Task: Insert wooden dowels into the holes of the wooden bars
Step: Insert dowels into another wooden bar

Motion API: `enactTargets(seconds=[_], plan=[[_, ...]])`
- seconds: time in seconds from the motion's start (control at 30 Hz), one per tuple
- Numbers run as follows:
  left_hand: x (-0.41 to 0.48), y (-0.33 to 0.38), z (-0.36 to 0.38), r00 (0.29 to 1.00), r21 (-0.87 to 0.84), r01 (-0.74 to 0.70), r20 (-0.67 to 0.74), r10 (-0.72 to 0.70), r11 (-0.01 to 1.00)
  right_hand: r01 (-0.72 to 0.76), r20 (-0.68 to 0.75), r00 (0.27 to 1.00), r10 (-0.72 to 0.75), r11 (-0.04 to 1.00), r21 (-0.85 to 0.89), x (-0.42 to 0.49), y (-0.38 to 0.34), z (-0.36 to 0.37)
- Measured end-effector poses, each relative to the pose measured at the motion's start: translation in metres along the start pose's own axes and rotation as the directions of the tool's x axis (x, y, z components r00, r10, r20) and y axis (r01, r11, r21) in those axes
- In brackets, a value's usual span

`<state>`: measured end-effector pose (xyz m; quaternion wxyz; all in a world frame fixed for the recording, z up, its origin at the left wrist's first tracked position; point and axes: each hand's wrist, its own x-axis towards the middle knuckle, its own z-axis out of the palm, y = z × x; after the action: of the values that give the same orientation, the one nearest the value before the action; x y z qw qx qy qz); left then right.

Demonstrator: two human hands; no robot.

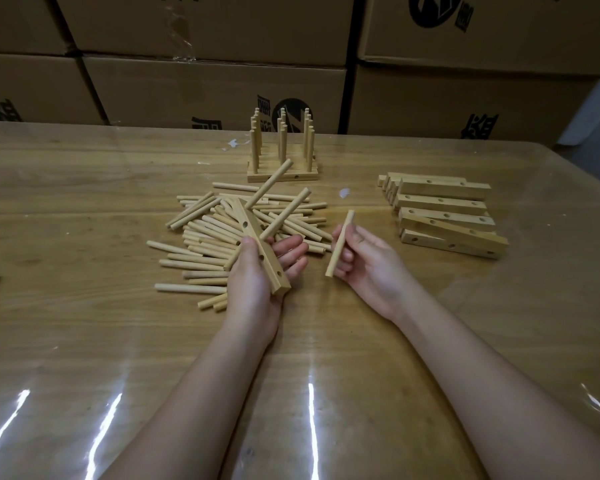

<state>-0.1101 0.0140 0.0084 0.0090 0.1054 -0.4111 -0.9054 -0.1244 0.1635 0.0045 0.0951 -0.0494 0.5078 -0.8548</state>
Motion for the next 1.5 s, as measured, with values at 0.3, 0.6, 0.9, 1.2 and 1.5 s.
enactTargets(seconds=[0.3,0.6,0.9,1.2,1.5], plan=[[0.0,0.001,-0.001,1.0,0.003,0.016,0.016,-0.016,1.0,0.025,0.115,0.993,-0.009,0.99,-0.138,-0.002,0.0,-0.003],[-0.001,0.005,-0.003,0.997,-0.05,0.072,0.006,-0.072,0.996,0.134,0.288,0.957,0.032,0.834,-0.535,-0.006,0.003,0.002],[0.0,0.008,-0.005,0.99,-0.142,0.138,0.016,-0.137,0.98,0.167,0.302,0.952,0.042,0.757,-0.632,-0.008,0.003,0.008],[0.003,0.007,-0.008,0.99,-0.142,0.138,0.011,-0.138,0.98,0.216,0.325,0.946,0.015,0.719,-0.661,-0.01,0.005,0.012],[0.004,0.001,-0.007,1.0,0.041,0.009,-0.018,-0.008,0.999,0.223,0.317,0.948,0.035,0.638,-0.737,-0.01,0.002,0.011]])
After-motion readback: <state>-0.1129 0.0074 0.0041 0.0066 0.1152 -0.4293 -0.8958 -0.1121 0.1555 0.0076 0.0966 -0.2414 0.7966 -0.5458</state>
